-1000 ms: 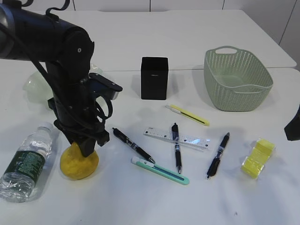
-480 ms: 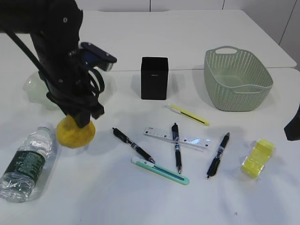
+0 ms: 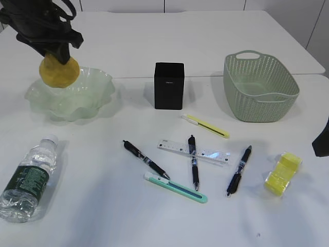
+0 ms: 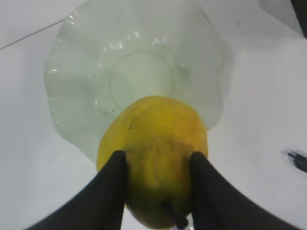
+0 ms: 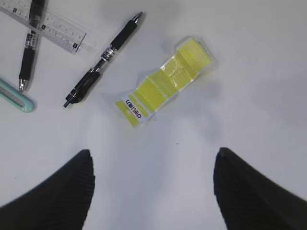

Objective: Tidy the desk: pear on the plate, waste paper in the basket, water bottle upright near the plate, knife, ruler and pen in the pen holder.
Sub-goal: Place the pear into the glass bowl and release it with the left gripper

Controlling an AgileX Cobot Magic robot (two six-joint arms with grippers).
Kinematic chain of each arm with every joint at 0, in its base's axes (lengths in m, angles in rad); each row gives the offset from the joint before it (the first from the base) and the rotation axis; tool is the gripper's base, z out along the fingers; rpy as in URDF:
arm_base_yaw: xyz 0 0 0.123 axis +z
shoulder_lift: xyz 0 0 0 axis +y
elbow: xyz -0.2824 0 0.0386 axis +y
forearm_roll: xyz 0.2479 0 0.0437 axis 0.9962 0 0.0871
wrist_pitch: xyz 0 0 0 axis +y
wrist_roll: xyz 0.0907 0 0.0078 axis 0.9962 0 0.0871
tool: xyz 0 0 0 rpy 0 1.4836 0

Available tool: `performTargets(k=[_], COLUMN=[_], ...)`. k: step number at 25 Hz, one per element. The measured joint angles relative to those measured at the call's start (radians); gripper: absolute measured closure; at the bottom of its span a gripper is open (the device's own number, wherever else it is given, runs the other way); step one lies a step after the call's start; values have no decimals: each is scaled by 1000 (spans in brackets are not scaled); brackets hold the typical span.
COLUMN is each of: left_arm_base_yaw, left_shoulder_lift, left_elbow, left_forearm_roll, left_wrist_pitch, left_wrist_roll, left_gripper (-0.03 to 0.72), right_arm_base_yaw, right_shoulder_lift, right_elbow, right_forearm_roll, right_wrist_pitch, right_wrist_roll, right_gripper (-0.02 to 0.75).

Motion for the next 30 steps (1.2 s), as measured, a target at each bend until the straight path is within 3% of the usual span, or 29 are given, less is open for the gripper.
performTargets(k=[5,16,21,25,30], left_arm_base_yaw=[59,107,114,114,114], left_shoulder_lift=[91,367,418,419,419], left_elbow=[-54,-242,-271,-273,-276], left_forearm_roll=[-41,-110,-131,-133,-134], left_wrist_pitch=[-17,-64,-53,-41,-25], left_wrist_roll=[-2,-2,-2,-2,-2], left_gripper=[429,429,426,374,228], right_arm_base_yaw=[0,0,0,0,0], right_shoulder_lift=[0,0,0,0,0], right_elbow=[0,0,0,0,0], right_forearm_roll=[0,-4,-4,-6,-18], right_wrist_pitch=[1,5,11,12,13], right_wrist_roll=[0,-2,-2,-2,-2], right_gripper=[167,167,167,167,167])
